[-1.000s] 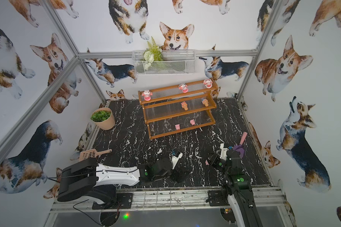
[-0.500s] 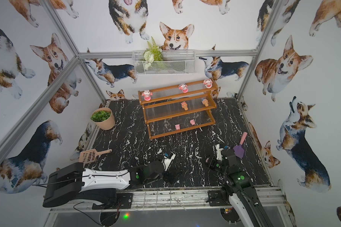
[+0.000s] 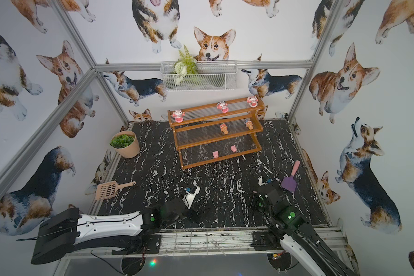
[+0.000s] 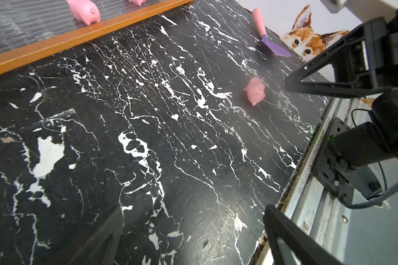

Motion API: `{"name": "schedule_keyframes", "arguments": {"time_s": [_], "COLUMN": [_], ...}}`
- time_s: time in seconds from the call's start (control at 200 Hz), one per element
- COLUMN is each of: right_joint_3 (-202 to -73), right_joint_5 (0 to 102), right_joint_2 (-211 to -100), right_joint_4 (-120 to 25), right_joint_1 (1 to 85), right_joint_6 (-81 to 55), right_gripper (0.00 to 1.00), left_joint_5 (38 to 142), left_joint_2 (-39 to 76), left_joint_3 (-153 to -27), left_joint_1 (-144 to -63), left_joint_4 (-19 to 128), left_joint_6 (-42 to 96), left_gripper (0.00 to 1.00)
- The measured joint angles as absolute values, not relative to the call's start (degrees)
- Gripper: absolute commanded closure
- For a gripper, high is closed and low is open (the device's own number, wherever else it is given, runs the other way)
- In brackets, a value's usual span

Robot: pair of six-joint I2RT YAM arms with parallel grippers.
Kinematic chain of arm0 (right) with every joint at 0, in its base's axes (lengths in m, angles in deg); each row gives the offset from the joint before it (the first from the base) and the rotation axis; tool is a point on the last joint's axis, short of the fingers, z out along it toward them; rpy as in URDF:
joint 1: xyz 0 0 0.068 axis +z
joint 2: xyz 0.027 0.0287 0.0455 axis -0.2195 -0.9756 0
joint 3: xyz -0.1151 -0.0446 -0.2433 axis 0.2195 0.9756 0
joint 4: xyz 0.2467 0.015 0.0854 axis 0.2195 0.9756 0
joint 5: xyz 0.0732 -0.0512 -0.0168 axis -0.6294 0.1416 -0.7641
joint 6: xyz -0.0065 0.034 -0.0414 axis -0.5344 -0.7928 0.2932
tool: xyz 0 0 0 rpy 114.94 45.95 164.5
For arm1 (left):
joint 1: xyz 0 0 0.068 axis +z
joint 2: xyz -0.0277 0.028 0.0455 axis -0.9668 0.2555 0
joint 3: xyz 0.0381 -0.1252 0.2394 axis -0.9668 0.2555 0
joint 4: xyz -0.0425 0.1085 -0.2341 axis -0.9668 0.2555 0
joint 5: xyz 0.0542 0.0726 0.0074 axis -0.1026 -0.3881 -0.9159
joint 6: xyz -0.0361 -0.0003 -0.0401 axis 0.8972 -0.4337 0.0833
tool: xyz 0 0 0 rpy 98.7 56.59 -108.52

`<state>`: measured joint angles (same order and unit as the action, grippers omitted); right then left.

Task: Organize plastic toys on shelves
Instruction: Move the plastic toy to the center of the board.

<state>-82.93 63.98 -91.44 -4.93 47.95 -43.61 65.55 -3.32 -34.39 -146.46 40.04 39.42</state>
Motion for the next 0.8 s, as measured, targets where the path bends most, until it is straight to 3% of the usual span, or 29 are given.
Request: {"name": "schedule_keyframes", "arguments": {"time_s": [0.526, 0.796], "right_joint_3": [-82.12, -82.01], "right_joint_5": [75.54, 76.02], "right_joint_2": [-102.26, -113.95], "right_joint_4": [-5.34, -14.87], "right_joint_1": [48.63, 46.05], "right_joint_6": [-46.76, -46.91], "right_gripper": [0.51, 0.53], "left_joint_5": [73.18, 73.2], "left_joint_2": [13.86, 13.95], "left_joint_3": [-45.37, -46.76], "left_joint_1": [-146.38, -146.38], "left_joint_4": [39.19, 39.49], "left_joint_6": [38.24, 39.42], "left_gripper": [0.06, 0.06]}}
